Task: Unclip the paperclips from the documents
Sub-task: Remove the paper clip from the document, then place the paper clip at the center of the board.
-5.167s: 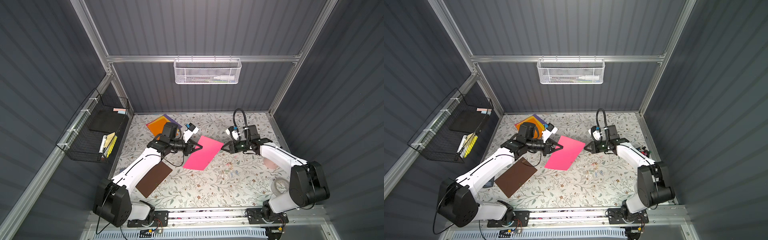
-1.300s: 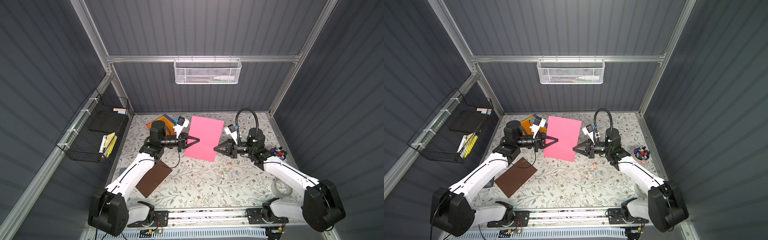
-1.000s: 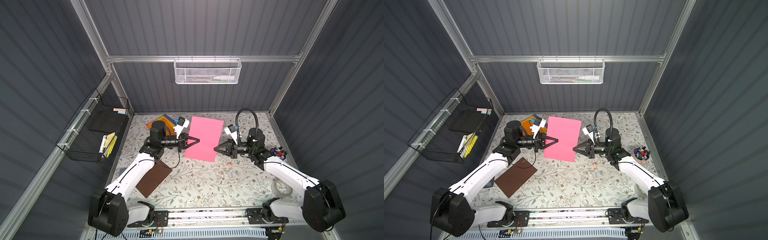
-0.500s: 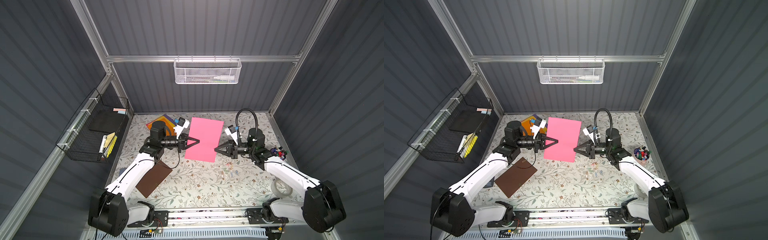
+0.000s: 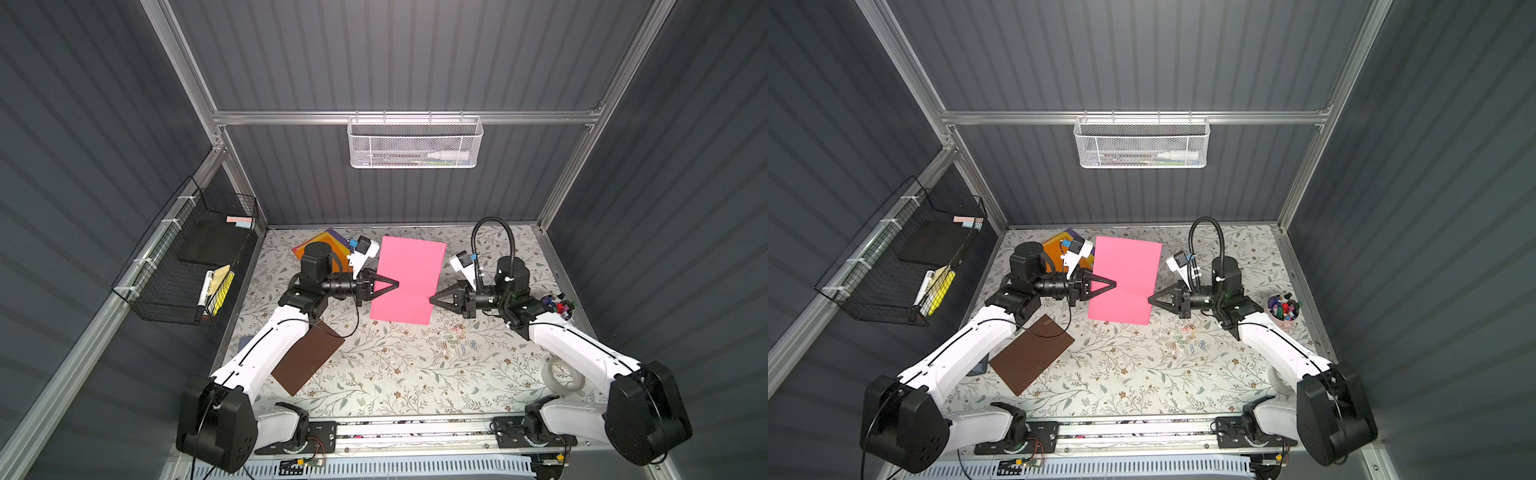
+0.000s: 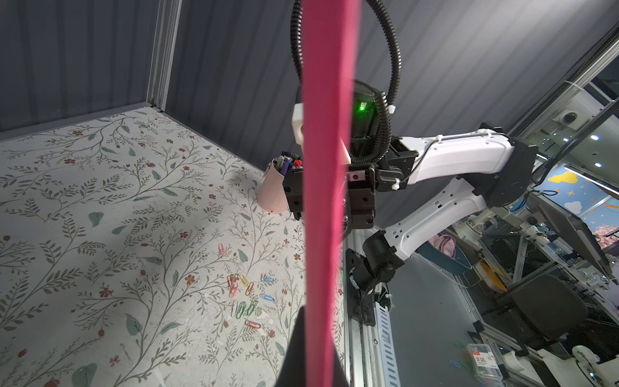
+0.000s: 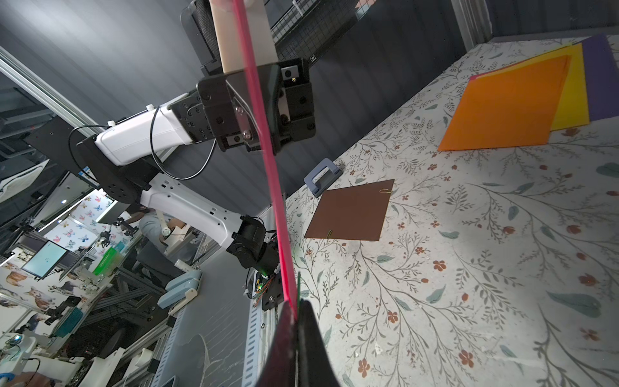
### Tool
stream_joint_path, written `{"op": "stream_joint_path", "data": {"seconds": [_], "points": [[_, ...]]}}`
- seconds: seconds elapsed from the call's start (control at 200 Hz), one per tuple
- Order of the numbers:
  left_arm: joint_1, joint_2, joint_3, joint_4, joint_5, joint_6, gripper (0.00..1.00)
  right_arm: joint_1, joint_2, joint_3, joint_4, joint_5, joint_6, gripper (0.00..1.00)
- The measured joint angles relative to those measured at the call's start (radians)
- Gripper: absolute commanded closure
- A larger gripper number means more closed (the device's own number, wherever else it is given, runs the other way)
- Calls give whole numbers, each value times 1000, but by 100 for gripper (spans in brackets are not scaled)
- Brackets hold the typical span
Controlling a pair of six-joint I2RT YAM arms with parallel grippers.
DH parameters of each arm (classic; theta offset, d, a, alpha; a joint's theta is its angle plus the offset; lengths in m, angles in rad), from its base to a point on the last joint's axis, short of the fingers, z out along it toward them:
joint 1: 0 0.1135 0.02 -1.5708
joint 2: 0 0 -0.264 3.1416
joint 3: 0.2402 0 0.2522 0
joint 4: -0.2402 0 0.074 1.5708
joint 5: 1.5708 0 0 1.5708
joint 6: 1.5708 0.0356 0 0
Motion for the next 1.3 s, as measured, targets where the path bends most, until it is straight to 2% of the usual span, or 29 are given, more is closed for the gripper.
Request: {"op": "stream_joint_path", "data": {"seconds": [0.345, 0.485, 0.635, 0.75, 0.915, 1.015, 1.301], "points": [[0, 0, 0, -26, 3, 11, 100, -6, 0, 1, -24, -8, -16, 93], [46, -1, 0, -24, 3, 22, 100, -52, -2, 0, -81, -6, -24, 93], [65, -1, 0, -25, 2, 29, 100, -64, -2, 0, -110, -6, -30, 100], [65, -1, 4, -29, -29, 31, 100, -64, -2, 0, -160, 19, -48, 100], [71, 3, 19, -37, -187, 23, 100, -64, 27, -3, -263, 162, -52, 100], [109, 34, 20, -5, -283, -10, 100, -64, 82, -16, -332, 259, -40, 100], [261, 285, 74, 104, -453, -86, 100, -6, 150, -63, -563, 561, 4, 100]]}}
